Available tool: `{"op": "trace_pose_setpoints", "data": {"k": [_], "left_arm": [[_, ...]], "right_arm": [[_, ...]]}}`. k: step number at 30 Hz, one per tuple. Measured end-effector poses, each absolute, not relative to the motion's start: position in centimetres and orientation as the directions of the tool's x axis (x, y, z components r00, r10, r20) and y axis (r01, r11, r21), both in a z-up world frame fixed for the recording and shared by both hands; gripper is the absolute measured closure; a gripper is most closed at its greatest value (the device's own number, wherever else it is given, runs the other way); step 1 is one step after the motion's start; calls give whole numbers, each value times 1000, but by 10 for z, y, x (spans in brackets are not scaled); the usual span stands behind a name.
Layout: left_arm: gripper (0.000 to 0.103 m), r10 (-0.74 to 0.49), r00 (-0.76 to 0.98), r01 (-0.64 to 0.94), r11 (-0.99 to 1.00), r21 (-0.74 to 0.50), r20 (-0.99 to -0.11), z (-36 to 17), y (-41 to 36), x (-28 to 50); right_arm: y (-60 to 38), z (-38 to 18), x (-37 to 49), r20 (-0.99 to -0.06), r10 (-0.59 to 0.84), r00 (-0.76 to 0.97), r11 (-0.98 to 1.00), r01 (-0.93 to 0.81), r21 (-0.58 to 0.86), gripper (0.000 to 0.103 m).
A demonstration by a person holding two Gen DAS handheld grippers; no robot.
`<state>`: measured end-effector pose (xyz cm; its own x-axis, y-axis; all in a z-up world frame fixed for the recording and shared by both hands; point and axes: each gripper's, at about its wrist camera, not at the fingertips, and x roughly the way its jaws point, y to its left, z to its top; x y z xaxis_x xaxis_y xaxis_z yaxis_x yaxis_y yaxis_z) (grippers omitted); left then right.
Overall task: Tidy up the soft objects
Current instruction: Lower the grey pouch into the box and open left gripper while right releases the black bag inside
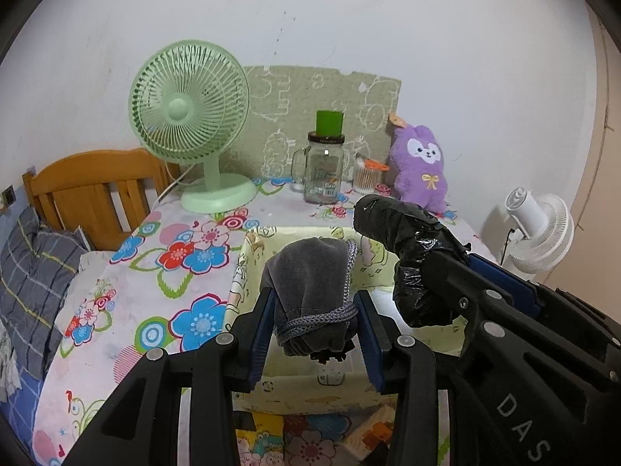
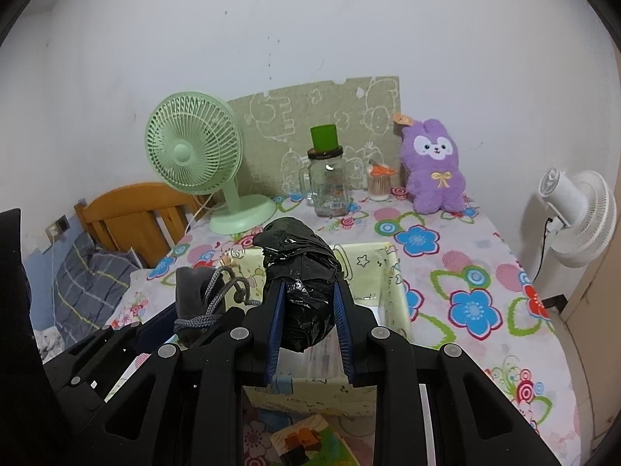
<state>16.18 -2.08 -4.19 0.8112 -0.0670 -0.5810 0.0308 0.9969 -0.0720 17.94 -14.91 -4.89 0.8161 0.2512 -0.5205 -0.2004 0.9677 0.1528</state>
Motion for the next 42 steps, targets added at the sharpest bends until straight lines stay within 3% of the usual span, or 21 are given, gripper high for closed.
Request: {"op": "trace_pose_setpoints", "data": {"k": [15,16,18,26,29,30,31,42], "left_arm": [[59,-3,795,-4,1000,-11,-607,-62,-27,190],[56,-16,789,7,1000,-17,-614,-62,-28,191],[32,-43,775,28,999,-35,-631,-65,-31,194],[20,-56,771,41,998,-38,-635,-66,-35,194],[12,-75,774,63,997,-43,-629,-64,-37,192],[11,-84,777,70,996,-47,-624,-64,-38,190],[10,-91,779,76,996,-50,-621,-63,-38,189],[4,-82,791,76,996,-36,-606,-57,-39,179]], "right_arm": [[-151,-77,211,-570,266,777,964,-198,180,74],[-153,-78,212,-571,267,777,963,-197,182,74],[-154,-78,214,-576,268,773,963,-199,181,74],[-161,-82,218,-582,266,769,964,-198,179,72],[-162,-82,218,-578,286,764,958,-210,197,56],[-162,-82,216,-574,288,767,957,-211,198,41],[-164,-81,215,-566,282,774,959,-203,199,33],[-166,-76,207,-555,278,784,960,-200,197,25]]}}
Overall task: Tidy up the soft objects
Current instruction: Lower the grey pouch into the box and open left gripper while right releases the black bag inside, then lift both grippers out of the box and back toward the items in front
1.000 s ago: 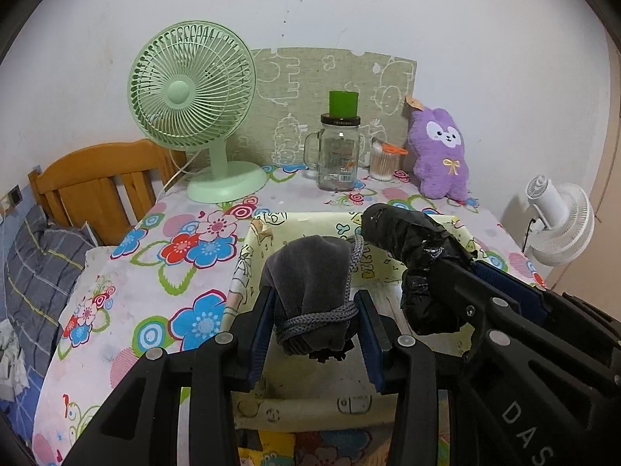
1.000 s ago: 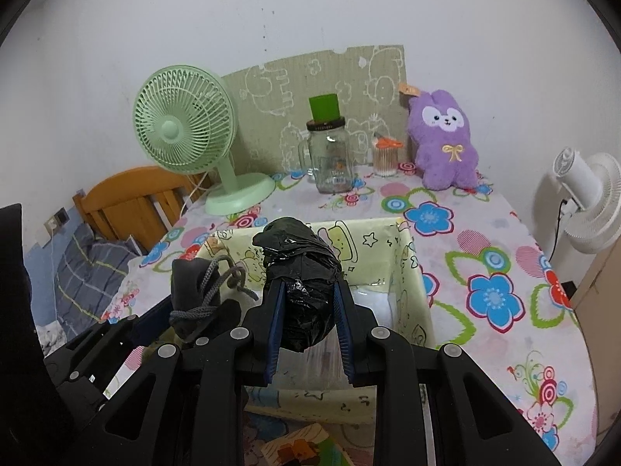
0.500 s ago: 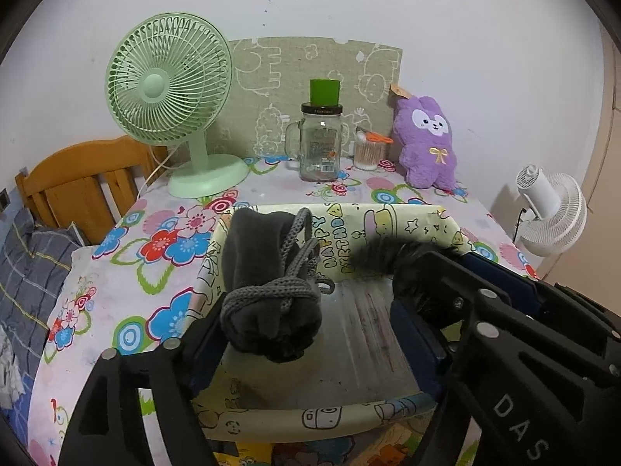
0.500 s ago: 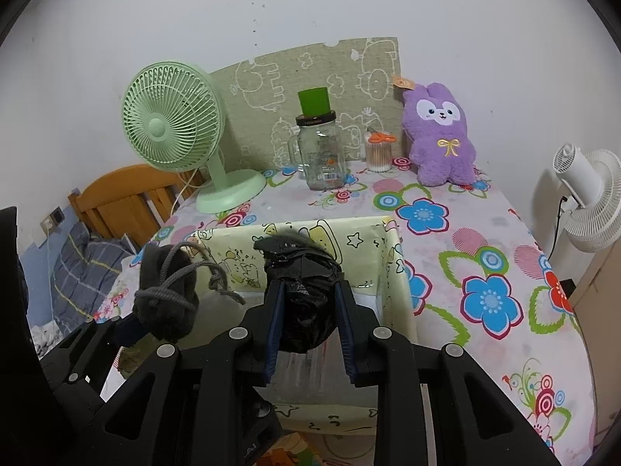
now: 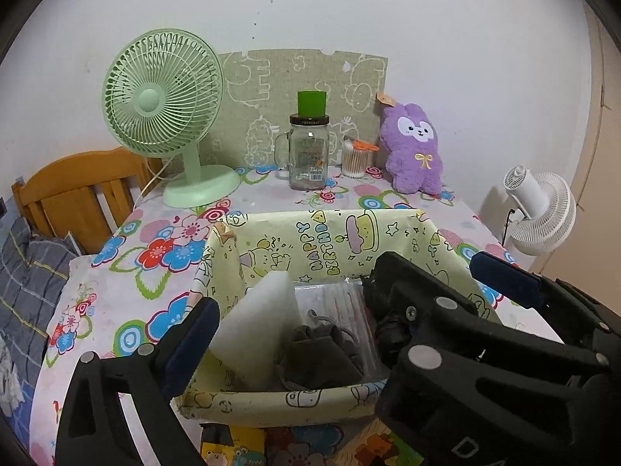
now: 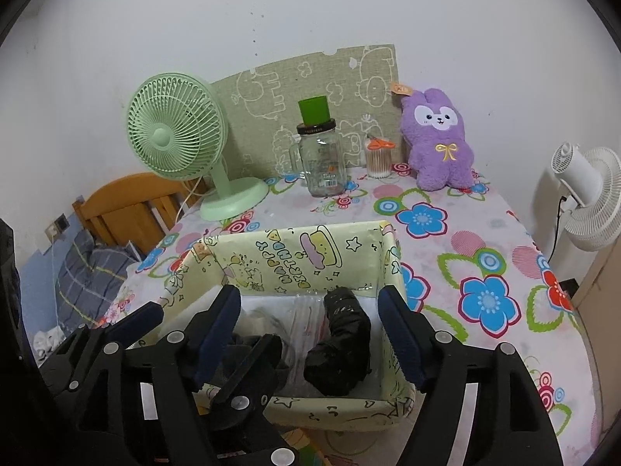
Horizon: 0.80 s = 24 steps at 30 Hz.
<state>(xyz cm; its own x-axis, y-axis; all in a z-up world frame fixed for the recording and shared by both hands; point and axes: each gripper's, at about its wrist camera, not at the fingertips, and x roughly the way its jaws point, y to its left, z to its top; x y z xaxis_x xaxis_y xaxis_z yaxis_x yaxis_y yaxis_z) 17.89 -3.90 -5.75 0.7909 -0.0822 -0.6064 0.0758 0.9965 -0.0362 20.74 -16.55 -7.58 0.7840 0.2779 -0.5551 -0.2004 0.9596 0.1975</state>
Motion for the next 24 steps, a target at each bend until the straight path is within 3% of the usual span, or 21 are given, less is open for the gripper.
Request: {"op": "trace_pose_setpoints", "data": {"k": [9,24], "left_arm": [[3,-83,799,81,996,-31,-595,-52,-39,168],[0,-94,815,83,995,-47,-572,-37,-38,142]], "right_arm": [[-167,-72,198,-549,273,790,961,-200,191,24],[-169,-54,166,-512,246,823,969,-193,155,10]]}}
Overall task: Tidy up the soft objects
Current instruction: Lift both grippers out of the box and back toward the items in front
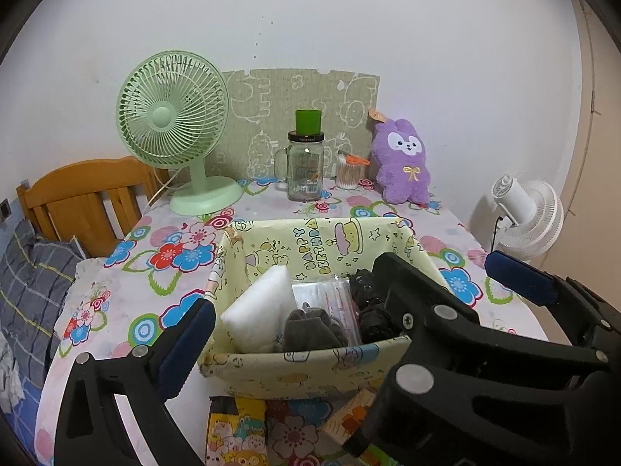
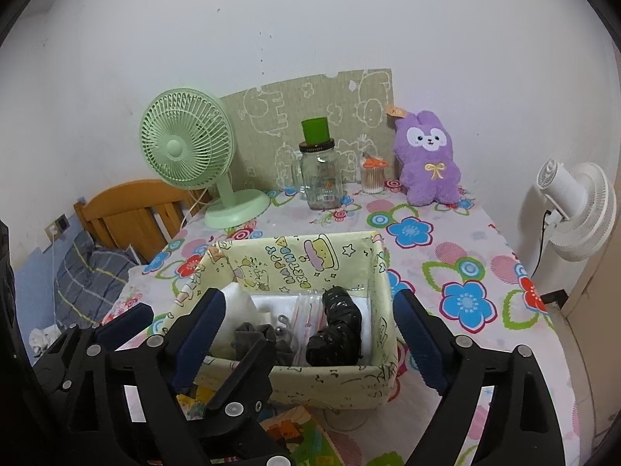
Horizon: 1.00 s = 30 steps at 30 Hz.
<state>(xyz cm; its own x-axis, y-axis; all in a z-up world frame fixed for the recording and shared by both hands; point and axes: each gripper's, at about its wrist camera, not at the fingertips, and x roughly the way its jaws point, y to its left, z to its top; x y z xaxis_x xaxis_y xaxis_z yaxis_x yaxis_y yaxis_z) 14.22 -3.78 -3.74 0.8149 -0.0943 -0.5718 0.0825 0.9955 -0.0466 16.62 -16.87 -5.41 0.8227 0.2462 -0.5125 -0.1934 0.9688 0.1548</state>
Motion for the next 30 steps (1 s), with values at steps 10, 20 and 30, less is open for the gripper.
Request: {"op": "trace_pose_setpoints", "data": {"k": [10,20,30], "left_arm": [[0,-104,827,90,995,-53,-553,-28,-37,122],[0,-110,842,96,994,-55,-528,-22,-36,94],[0,-109,850,90,994,-61,-515,-23,-37,67]], "right_arm": [[-169,-44,142,-490,226,842,974,-185,131,5],[-168,-37,115,-467,211,859,977,-177,116,2],[-170,-36,86,-448,203,871,979,-171,112,2]]}}
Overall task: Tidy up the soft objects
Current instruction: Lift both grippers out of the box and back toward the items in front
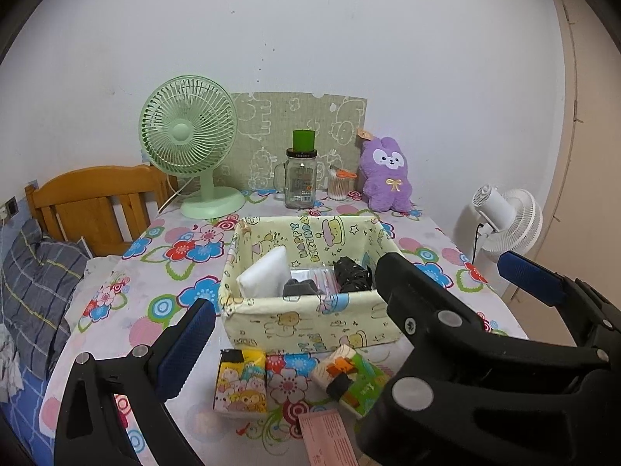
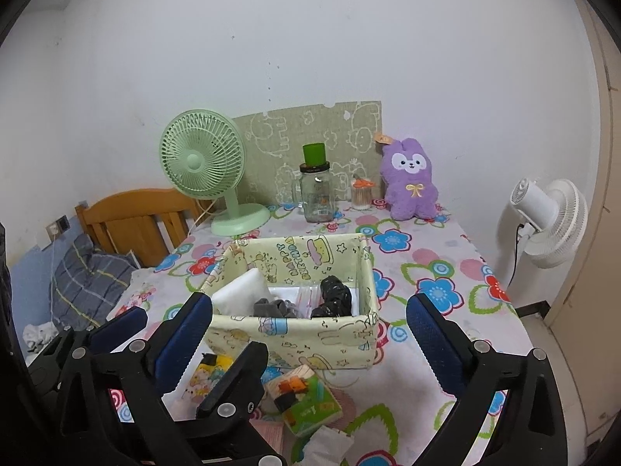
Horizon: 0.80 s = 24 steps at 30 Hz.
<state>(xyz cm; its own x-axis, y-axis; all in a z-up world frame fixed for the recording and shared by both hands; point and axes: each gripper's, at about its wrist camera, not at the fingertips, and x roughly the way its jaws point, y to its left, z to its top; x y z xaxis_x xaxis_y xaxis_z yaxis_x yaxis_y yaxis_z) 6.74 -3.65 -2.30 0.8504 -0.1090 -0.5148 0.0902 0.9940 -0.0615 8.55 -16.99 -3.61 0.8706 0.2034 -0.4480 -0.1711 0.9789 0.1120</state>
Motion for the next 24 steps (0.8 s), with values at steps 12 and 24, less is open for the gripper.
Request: {"op": "trace_pose_setpoints", "data": {"k": [12,24], "left_arm": [[0,-105,846,79,994,-71,-523,-33,-41,45],[1,-112,830,85,994,-75,-546,-50,-45,38]], "right_arm": [[-175,-47,61,-454,185,872,982,-151,109,1],[-179,-63,51,-474,168,864,985,-132,110,1]]}}
